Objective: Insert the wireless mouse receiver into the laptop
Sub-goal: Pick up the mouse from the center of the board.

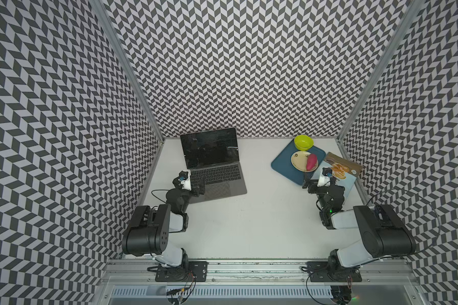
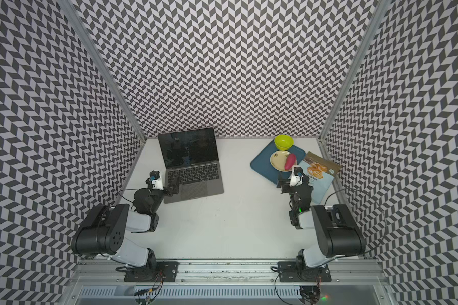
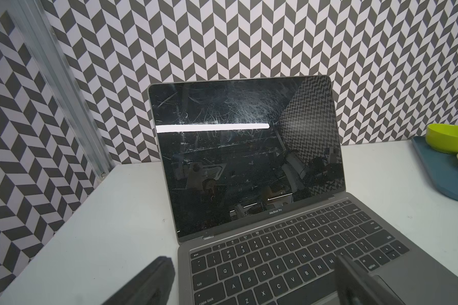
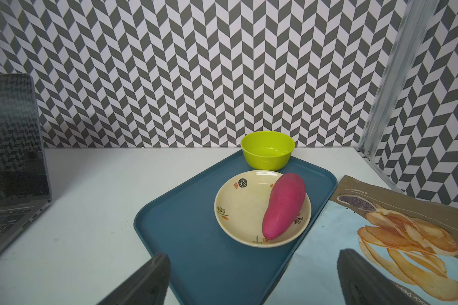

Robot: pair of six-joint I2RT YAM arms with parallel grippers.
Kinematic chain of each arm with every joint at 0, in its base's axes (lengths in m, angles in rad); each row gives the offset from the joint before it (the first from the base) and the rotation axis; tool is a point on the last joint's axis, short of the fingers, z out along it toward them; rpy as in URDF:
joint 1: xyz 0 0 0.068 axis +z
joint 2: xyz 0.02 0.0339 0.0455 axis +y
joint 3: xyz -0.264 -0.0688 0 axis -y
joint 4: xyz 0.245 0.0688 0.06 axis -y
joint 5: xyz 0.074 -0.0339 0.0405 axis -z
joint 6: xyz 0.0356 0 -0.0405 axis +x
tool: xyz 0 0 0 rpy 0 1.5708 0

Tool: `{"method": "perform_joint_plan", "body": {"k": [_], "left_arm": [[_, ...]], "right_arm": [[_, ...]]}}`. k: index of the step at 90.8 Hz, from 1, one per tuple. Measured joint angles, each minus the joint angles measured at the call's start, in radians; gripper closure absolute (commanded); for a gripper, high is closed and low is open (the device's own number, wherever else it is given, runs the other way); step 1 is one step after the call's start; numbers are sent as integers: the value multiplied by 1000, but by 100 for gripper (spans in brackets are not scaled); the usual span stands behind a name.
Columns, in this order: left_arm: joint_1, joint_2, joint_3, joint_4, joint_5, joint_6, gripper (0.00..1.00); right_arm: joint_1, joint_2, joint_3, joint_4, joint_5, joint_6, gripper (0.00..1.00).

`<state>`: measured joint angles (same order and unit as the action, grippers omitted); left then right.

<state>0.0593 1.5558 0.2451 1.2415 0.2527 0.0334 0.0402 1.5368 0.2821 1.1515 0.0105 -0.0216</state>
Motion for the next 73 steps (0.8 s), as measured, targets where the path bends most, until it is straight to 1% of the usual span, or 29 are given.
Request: {"method": "perform_joint_plan", "body": {"k": [35, 41, 45, 50, 56, 65, 73], "left_arm": [[0, 0, 0, 0, 0, 0, 0], [-1, -5, 0, -8, -8, -1, 0], [-5, -34, 3, -48, -24, -2, 0], [-16, -98, 28, -148, -56, -12, 0], [-45, -192, 81, -274, -119, -40, 0], [-132, -335, 170, -438, -252, -99, 0], [-207, -445, 232, -573, -318, -159, 0]], "right_arm": [[0, 0, 0, 0, 0, 0, 0], [1, -2, 0, 0, 19, 7, 0], [3, -24, -5, -13, 51, 14, 0], [9, -90, 0, -90, 104, 47, 0], [12, -204, 54, -285, 180, 131, 0], [12, -336, 209, -604, 265, 310, 0], [12, -446, 257, -820, 314, 450, 0]]}}
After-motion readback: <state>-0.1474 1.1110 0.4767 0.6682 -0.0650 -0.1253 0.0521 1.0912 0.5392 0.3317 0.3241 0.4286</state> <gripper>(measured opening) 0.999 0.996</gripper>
